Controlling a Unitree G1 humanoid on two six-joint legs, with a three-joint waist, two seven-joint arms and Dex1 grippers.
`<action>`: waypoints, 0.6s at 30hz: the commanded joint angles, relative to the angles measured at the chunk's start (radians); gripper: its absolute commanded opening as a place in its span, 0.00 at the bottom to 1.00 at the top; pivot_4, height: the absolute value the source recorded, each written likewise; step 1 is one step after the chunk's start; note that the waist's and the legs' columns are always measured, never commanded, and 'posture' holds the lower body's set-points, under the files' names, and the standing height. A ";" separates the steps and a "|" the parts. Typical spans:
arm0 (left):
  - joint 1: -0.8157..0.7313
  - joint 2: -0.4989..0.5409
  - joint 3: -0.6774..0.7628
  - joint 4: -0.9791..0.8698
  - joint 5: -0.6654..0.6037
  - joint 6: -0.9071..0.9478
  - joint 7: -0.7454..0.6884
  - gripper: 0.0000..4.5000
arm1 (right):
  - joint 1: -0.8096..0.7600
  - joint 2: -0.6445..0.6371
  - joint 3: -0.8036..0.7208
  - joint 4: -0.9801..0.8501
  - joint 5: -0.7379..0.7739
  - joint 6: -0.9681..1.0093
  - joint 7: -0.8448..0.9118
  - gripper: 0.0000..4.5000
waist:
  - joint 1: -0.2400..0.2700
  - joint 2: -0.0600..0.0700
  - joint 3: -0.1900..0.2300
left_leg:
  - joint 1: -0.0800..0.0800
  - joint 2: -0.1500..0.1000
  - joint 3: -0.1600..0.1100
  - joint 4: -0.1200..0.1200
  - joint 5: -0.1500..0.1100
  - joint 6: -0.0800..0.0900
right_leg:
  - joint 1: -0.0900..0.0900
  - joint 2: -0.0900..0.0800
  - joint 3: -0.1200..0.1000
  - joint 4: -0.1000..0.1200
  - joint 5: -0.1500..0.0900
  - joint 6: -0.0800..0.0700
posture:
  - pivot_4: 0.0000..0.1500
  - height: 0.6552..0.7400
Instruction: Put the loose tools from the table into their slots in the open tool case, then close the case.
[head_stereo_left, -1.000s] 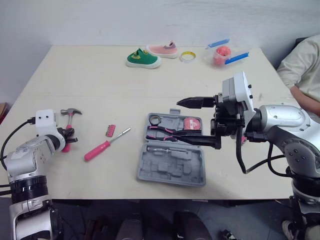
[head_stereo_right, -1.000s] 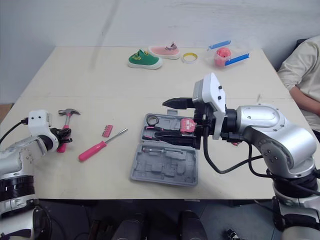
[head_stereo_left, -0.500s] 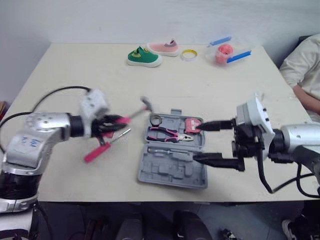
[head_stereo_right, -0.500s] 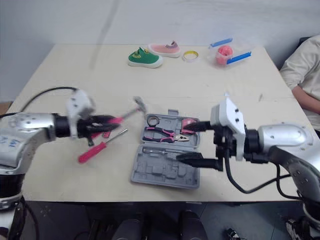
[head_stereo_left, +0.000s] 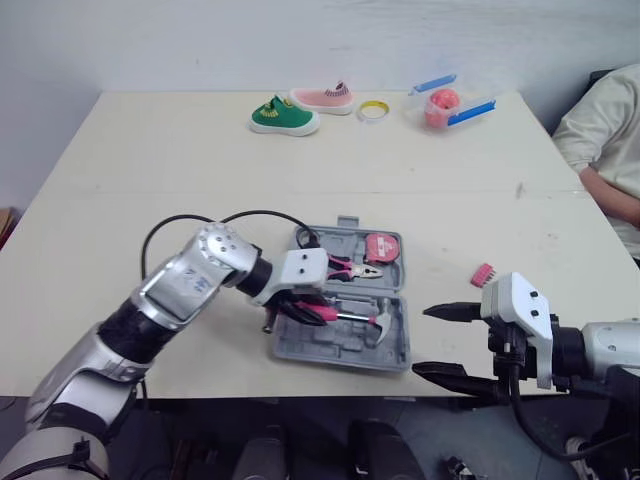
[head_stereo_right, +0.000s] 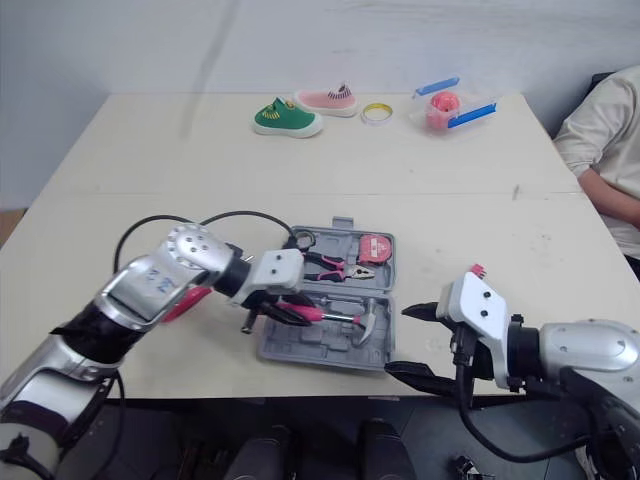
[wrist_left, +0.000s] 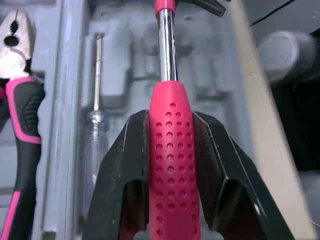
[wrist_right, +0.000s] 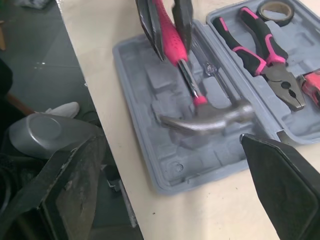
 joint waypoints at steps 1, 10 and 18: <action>-0.027 -0.017 -0.010 -0.011 0.036 -0.016 -0.012 0.13 | 0.017 0.005 -0.037 -0.038 0.005 -0.023 -0.019 1.00 | -0.001 0.000 0.000 | 0.000 0.000 0.000 0.000 0.000 0.000 | 0.000 0.000 0.000 0.000 0.000 0.000 | 1.00 1.00; -0.031 -0.104 -0.039 0.058 0.111 0.012 0.026 0.13 | 0.033 0.014 -0.024 -0.038 0.008 -0.039 -0.057 1.00 | 0.003 0.000 0.000 | -0.001 0.000 0.000 0.004 -0.001 0.002 | 0.001 -0.001 0.000 0.000 0.000 0.001 | 1.00 1.00; -0.023 -0.115 -0.012 0.048 0.125 0.029 0.029 0.38 | 0.007 0.025 -0.002 -0.032 0.026 -0.046 -0.084 1.00 | 0.008 0.000 0.000 | -0.001 0.000 0.000 0.005 -0.001 0.002 | 0.001 -0.001 0.000 0.000 0.001 0.001 | 1.00 1.00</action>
